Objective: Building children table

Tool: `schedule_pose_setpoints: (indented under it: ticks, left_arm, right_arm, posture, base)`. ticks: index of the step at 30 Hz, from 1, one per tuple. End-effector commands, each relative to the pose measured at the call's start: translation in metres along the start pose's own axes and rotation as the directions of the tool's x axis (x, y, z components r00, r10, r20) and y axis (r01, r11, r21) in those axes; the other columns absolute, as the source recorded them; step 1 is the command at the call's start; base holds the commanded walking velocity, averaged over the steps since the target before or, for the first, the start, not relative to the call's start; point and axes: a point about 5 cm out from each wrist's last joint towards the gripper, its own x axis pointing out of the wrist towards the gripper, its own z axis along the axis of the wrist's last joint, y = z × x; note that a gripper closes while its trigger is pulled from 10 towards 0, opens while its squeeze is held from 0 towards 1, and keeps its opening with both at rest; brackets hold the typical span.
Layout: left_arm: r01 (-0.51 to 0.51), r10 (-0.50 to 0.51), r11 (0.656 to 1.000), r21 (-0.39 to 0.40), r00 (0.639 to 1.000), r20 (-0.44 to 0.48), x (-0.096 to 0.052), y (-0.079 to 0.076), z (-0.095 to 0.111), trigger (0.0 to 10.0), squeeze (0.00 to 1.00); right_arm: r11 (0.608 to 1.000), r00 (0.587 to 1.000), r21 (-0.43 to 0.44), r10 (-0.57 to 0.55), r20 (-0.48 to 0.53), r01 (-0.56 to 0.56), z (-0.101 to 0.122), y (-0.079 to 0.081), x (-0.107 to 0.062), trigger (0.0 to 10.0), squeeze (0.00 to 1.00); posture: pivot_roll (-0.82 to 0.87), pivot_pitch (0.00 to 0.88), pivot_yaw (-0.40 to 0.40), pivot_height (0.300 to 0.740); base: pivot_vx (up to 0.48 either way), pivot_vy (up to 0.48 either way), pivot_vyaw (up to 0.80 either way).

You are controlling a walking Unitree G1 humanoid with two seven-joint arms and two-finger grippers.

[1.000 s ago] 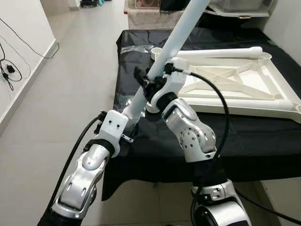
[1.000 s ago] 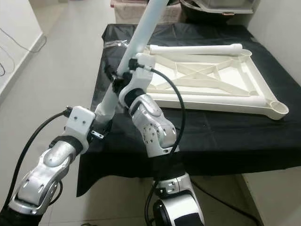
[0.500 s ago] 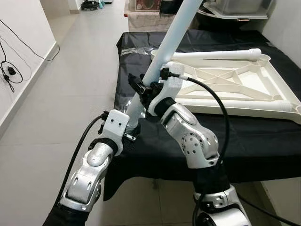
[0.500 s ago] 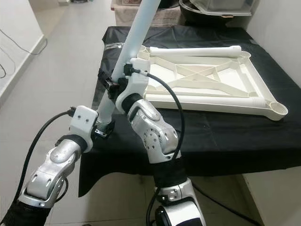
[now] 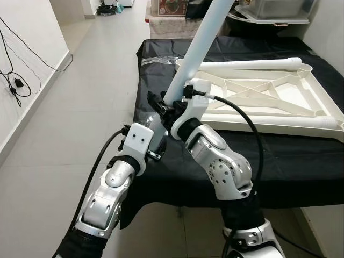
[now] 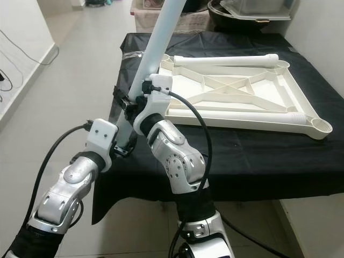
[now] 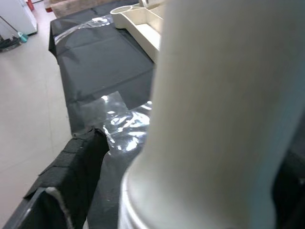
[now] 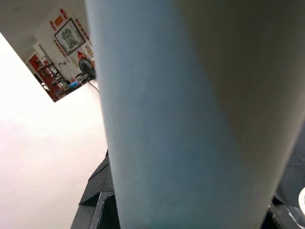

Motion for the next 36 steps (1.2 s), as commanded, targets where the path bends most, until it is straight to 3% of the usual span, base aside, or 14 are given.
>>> schedule_pose_setpoints:
  ticks: [1, 14, 15, 17, 18, 23, 24, 25, 26, 32, 34, 36]
  left_arm:
    - [0.017, -0.017, 1.000, 0.005, 1.000, -0.011, 0.000, -0.002, -0.005, 0.0, 0.00]
    - [0.018, -0.018, 1.000, 0.010, 0.999, -0.033, -0.002, 0.002, -0.011, 0.0, 0.00]
    - [0.015, -0.014, 1.000, 0.003, 0.999, -0.042, -0.004, 0.002, -0.013, 1.2, 0.00]
    - [0.015, -0.015, 1.000, -0.006, 0.999, -0.049, -0.006, 0.001, -0.015, 1.2, 0.00]
    - [0.021, -0.022, 0.999, -0.025, 0.998, -0.051, -0.008, 0.000, -0.016, 10.0, 0.00]
    - [0.098, -0.099, 0.992, -0.081, 0.995, -0.009, -0.023, -0.007, -0.013, 10.0, 0.00]
    - [0.126, -0.127, 0.988, -0.090, 0.992, -0.006, -0.028, -0.008, -0.014, 10.0, 0.00]
    - [0.126, -0.127, 0.988, -0.090, 0.992, -0.006, -0.028, -0.008, -0.014, 10.0, 0.00]
    - [0.178, -0.180, 0.979, -0.100, 0.984, -0.014, -0.038, -0.009, -0.017, 10.0, 0.00]
    - [0.267, -0.272, 0.955, -0.134, 0.962, -0.024, -0.058, -0.010, -0.019, 10.0, 0.00]
    - [0.313, -0.324, 0.929, -0.196, 0.946, -0.025, -0.071, -0.011, -0.017, 10.0, 0.00]
    - [0.332, -0.346, 0.913, -0.236, 0.938, -0.019, -0.075, -0.013, -0.016, 10.0, 0.00]
  right_arm:
    - [0.995, 0.997, 0.072, 0.070, -0.023, -0.068, -0.011, 0.020, 0.000, 10.0, 0.00]
    - [0.995, 0.996, 0.053, 0.086, -0.016, -0.085, -0.009, 0.022, 0.000, 10.0, 0.00]
    - [0.996, 0.996, 0.027, 0.088, -0.003, -0.088, -0.009, 0.021, 0.000, 10.0, 0.35]
    - [0.996, 0.996, -0.011, 0.084, 0.009, -0.084, -0.008, 0.020, 0.001, 10.0, 0.35]
    - [0.996, 0.996, -0.031, 0.089, 0.016, -0.088, -0.008, 0.019, 0.001, 10.0, 1.00]
    - [0.992, 0.994, -0.075, 0.107, 0.032, -0.104, -0.004, 0.010, 0.003, 10.0, 1.00]
    - [0.989, 0.990, -0.068, 0.136, 0.032, -0.133, -0.003, 0.008, 0.003, 10.0, 0.34]
    - [0.989, 0.990, -0.068, 0.136, 0.032, -0.133, -0.003, 0.008, 0.003, 10.0, 0.34]
    - [0.983, 0.984, -0.052, 0.178, 0.027, -0.176, -0.002, 0.002, 0.002, 10.0, 0.00]
    - [0.962, 0.961, -0.001, 0.273, -0.048, -0.274, -0.006, -0.010, 0.002, 10.0, 0.00]
    - [0.930, 0.922, 0.009, 0.365, -0.129, -0.367, -0.012, -0.020, -0.001, 10.0, 0.00]
    - [0.915, 0.904, 0.018, 0.401, -0.148, -0.403, -0.013, -0.022, -0.003, 10.0, 0.00]
  posture:
    - [0.01, 0.107, 0.000, 0.740]
    - [0.01, 0.106, 0.004, 0.740]
    - [0.01, 0.106, 0.004, 0.740]
    - [0.01, 0.106, 0.004, 0.740]
    - [0.02, 0.107, 0.006, 0.740]
    - [0.01, 0.109, 0.010, 0.740]
    - [0.01, 0.109, 0.010, 0.740]
    - [0.01, 0.109, 0.010, 0.740]
    - [0.02, 0.115, 0.007, 0.740]
    - [0.02, 0.122, 0.009, 0.740]
    - [0.03, 0.123, 0.009, 0.740]
    - [0.03, 0.126, 0.008, 0.740]
  base:
    - [0.000, 0.000, 0.00]
    - [0.000, 0.000, 0.00]
    - [0.000, 0.000, 0.00]
    - [0.000, 0.000, 0.00]
    - [0.000, 0.000, 0.00]
    - [0.000, 0.000, 0.00]
    - [0.000, 0.000, 0.00]
    - [0.000, 0.000, 0.00]
    - [0.000, 0.000, 0.00]
    - [0.000, 0.000, 0.00]
    - [0.000, 0.000, 0.00]
    - [0.000, 0.000, 0.00]
